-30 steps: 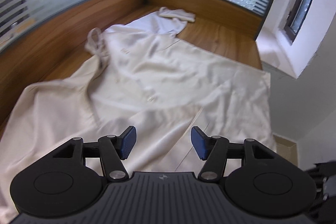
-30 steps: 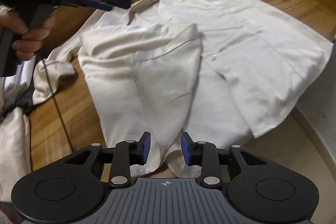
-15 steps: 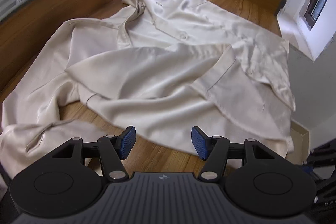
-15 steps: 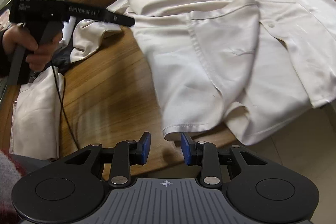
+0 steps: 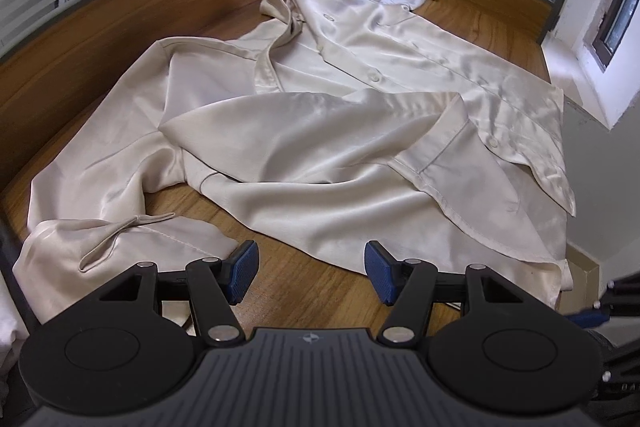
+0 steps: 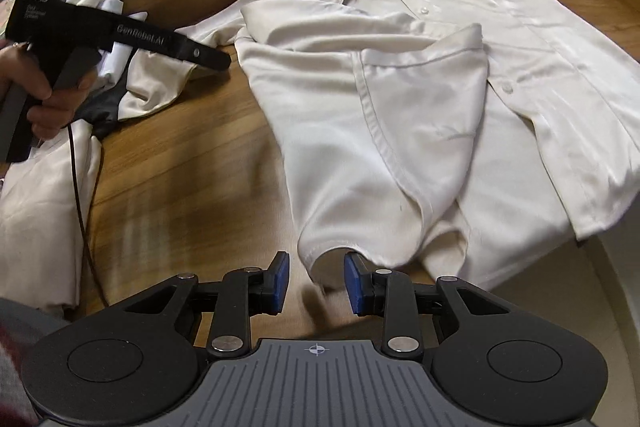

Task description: Fold clothes

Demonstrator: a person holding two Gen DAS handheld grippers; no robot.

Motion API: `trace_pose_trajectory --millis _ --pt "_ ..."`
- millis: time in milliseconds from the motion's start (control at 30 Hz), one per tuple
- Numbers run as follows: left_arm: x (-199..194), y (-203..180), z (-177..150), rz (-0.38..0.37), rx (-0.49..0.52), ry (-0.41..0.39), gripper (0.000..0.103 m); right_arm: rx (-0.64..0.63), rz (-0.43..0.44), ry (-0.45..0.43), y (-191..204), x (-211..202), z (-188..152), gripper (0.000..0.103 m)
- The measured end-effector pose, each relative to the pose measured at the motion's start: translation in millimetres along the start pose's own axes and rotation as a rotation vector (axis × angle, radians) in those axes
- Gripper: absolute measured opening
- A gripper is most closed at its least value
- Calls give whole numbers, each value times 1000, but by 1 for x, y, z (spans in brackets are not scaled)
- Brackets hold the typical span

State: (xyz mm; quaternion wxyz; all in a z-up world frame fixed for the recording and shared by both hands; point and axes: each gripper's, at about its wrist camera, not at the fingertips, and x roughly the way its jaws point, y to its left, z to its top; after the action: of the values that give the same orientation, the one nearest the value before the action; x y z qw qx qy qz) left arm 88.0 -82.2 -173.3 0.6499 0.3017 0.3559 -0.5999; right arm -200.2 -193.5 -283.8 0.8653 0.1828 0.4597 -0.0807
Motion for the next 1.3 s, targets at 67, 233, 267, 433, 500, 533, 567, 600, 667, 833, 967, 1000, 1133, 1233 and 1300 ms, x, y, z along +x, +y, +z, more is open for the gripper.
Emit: trace_pose_trajectory --millis 67,233,267,433,500,533,567,600,667,833,967,1000,1133,1233,1300 --pt "0 1 1 1 -8 -6 65 0 -4 5 2 2 -4 32" --pt "-2 5 4 10 -26 -21 65 -27 -44 -12 6 10 -2 8" --pt "-3 7 5 13 -29 -26 65 -22 -45 -15 6 10 0 3" --pt "-10 20 15 49 -39 -63 65 16 82 -6 6 -18 13 3" --pt "-13 28 21 67 -51 -78 65 24 150 27 8 -29 18 3" --pt "-14 32 24 77 -55 -85 65 29 188 60 8 -32 20 3" --pt "-15 35 28 85 -59 -90 65 40 229 97 7 -33 21 3" --pt "-15 38 31 93 -63 -96 65 46 262 128 7 -33 22 3" --pt "-15 44 37 107 -69 -105 65 34 263 155 5 -34 22 5" --pt "-14 52 47 136 -68 -113 65 34 173 136 -8 -44 28 28" --pt "-10 52 56 155 -55 -124 65 66 79 66 -22 -49 39 28" --pt "-8 52 59 157 -52 -128 65 75 51 47 -25 -48 43 28" --pt "-1 51 71 166 -48 -140 65 59 -38 -4 -24 -29 62 28" --pt "3 50 79 172 -46 -143 65 47 -73 -32 -22 -9 77 27" --pt "6 50 84 177 -44 -144 65 43 -85 -44 -20 7 87 28"
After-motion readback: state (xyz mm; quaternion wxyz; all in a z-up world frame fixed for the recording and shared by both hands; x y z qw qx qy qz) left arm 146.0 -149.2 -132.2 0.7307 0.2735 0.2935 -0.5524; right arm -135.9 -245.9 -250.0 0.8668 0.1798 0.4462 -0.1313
